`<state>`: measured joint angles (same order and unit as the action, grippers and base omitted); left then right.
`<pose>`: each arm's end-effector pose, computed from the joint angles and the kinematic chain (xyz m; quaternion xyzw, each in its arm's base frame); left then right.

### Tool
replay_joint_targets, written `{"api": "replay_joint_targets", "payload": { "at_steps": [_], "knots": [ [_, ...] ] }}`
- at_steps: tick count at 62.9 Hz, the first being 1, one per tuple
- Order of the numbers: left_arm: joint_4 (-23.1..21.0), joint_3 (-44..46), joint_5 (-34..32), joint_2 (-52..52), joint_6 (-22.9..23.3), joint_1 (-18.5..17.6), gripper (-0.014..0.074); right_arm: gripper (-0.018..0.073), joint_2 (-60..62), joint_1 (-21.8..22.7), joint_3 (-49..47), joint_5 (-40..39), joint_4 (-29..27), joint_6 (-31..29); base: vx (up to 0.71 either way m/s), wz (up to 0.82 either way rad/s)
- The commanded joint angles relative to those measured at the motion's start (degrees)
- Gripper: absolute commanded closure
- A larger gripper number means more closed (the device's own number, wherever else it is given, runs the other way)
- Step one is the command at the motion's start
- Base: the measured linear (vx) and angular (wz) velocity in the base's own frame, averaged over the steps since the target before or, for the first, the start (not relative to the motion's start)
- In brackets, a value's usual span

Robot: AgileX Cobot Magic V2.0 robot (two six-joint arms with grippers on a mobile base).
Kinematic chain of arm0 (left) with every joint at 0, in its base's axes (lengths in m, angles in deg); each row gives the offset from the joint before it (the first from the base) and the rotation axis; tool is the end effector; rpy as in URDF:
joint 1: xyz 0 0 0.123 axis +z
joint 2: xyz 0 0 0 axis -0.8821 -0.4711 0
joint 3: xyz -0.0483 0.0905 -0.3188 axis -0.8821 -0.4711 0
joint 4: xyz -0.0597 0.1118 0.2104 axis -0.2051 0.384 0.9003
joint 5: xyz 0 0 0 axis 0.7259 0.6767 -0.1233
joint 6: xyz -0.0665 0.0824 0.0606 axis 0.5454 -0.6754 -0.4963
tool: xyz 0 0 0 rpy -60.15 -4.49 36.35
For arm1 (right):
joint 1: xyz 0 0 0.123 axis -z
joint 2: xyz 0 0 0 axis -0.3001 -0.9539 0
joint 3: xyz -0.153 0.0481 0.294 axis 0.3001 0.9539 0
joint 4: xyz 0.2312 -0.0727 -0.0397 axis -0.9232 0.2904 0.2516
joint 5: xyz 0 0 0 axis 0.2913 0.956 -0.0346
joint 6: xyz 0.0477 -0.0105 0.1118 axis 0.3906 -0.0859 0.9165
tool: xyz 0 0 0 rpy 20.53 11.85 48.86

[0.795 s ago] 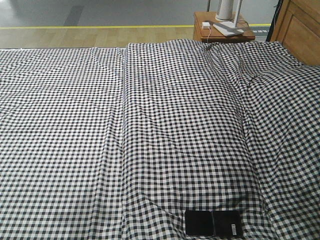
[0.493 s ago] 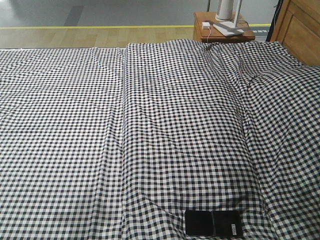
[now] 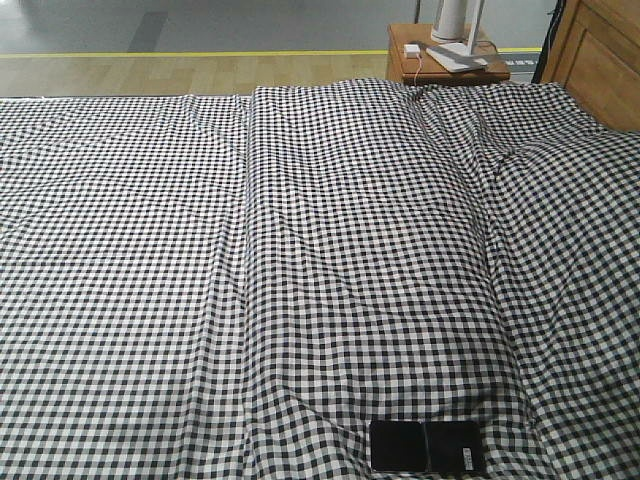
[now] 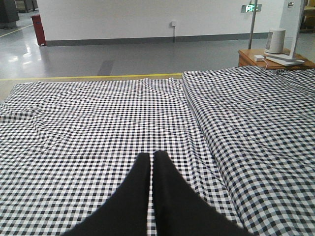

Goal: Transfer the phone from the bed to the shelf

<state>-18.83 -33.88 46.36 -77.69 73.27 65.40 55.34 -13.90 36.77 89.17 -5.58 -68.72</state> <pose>0.0300 0.0009 0.1808 -0.0133 0.7488 0.0234 0.6622 0.0310 -0.0009 0.1891 0.0124 0.7317 -0.0249 0.6811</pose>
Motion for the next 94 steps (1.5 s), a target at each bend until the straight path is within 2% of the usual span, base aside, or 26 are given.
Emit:
{"api": "replay_joint_targets", "payload": {
  "at_steps": [1,35,45,52,64,69,83,94],
  "knots": [
    [-0.5,-0.4,-4.0,0.5,0.0,0.0,0.0595,0.0564,0.6,0.3,0.5,-4.1,0.0,-0.5,0.0,0.0],
    [-0.5,-0.4,-4.0,0.5,0.0,0.0,0.0595,0.0564,0.6,0.3,0.5,-5.0,0.0,-0.6,0.0,0.0],
    [-0.5,-0.4,-4.0,0.5,0.0,0.0,0.0595,0.0564,0.6,0.3,0.5,-7.6,0.0,-0.6,0.0,0.0],
    [-0.5,-0.4,-4.0,0.5,0.0,0.0,0.0595,0.0564,0.6,0.3,0.4,-12.2,0.0,-1.9,0.0,0.0],
    [-0.5,-0.4,-4.0,0.5,0.0,0.0,0.0595,0.0564,0.6,0.3,-0.6,-28.8,-0.1,-4.0,0.0,0.0],
    [-0.5,-0.4,-4.0,0.5,0.0,0.0,0.0595,0.0564,0.6,0.3,-3.7,-30.4,-0.3,-4.0,0.0,0.0],
    [-0.5,-0.4,-4.0,0.5,0.0,0.0,0.0595,0.0564,-3.4,0.3,-17.8,-28.3,-0.3,-4.0,0.0,0.0],
    [-0.5,-0.4,-4.0,0.5,0.0,0.0,0.0595,0.0564,-12.6,0.3,-30.4,-21.5,-0.3,-3.3,0.0,0.0]
  ]
}}
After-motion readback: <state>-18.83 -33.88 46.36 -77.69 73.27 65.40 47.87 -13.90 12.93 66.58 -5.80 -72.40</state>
